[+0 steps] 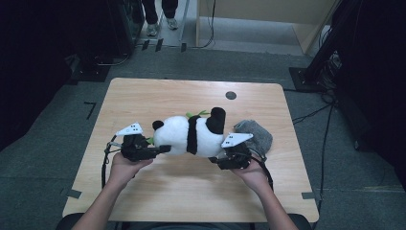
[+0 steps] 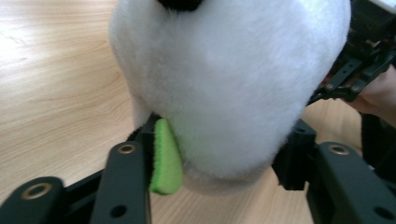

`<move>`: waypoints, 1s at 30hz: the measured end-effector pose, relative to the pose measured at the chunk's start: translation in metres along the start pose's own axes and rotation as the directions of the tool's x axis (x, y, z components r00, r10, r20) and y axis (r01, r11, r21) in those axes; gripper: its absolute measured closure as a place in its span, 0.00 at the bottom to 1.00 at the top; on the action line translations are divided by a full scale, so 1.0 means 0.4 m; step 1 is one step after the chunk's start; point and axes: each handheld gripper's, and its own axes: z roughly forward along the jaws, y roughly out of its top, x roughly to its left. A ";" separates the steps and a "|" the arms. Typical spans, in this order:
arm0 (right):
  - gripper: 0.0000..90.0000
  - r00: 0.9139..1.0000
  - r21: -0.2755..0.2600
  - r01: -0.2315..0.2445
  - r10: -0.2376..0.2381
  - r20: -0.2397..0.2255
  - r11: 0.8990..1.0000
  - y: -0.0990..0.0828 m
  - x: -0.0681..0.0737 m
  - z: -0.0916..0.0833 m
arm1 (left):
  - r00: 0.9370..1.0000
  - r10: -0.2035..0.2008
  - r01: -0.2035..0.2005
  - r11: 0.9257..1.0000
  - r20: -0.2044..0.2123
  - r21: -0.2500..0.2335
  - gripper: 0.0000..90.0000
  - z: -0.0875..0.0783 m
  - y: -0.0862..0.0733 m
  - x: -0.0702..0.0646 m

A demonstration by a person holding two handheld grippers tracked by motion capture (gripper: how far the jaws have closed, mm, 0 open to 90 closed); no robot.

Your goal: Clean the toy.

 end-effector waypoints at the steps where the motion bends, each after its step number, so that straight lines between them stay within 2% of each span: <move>1: 0.54 1.000 -0.001 -0.007 0.007 0.001 1.000 0.000 0.000 -0.002 | 1.000 0.000 0.000 1.000 0.000 0.000 0.51 0.000 0.000 0.001; 5: 0.56 1.000 -0.024 -0.020 0.019 -0.020 1.000 0.002 -0.004 -0.010 | 1.000 -0.002 0.002 1.000 0.005 0.005 0.39 0.000 -0.006 0.010; 8: 0.56 0.999 -0.023 -0.035 0.034 -0.043 0.999 0.003 -0.004 -0.010 | 1.000 -0.008 0.008 1.000 0.005 0.006 0.32 0.000 -0.009 0.020; 11: 0.56 0.995 -0.026 -0.071 0.068 -0.076 0.997 0.003 -0.004 -0.011 | 0.999 -0.037 0.037 0.999 0.001 0.016 0.29 0.000 -0.012 0.030; 13: 0.57 0.993 -0.036 -0.082 0.079 -0.090 0.996 0.004 -0.006 -0.015 | 0.998 -0.060 0.060 0.998 -0.001 0.025 0.28 0.001 -0.014 0.038; 16: 0.59 0.993 -0.046 -0.077 0.072 -0.091 0.996 0.005 -0.004 -0.019 | 0.998 -0.064 0.064 0.997 -0.007 0.045 0.28 0.008 -0.016 0.039; 17: 0.59 0.994 -0.041 -0.076 0.073 -0.087 0.996 0.005 -0.003 -0.019 | 0.998 -0.056 0.057 0.997 -0.019 0.059 0.28 0.015 -0.019 0.040; 20: 0.59 0.994 -0.020 -0.076 0.074 -0.078 0.997 0.003 -0.004 -0.012 | 0.997 -0.072 0.075 0.993 -0.032 0.091 0.28 0.028 -0.021 0.042; 23: 0.59 0.994 -0.039 -0.077 0.073 -0.081 0.996 0.004 -0.004 -0.020 | 0.998 -0.062 0.064 0.993 -0.028 0.096 0.28 0.027 -0.022 0.040; 26: 0.59 0.992 -0.064 -0.086 0.080 -0.092 0.994 0.004 -0.008 -0.028 | 0.997 -0.069 0.070 0.994 -0.023 0.087 0.28 0.025 -0.021 0.040; 30: 0.59 0.993 -0.043 -0.085 0.081 -0.085 0.995 0.003 -0.007 -0.023 | 0.997 -0.073 0.075 0.991 -0.027 0.110 0.28 0.031 -0.024 0.042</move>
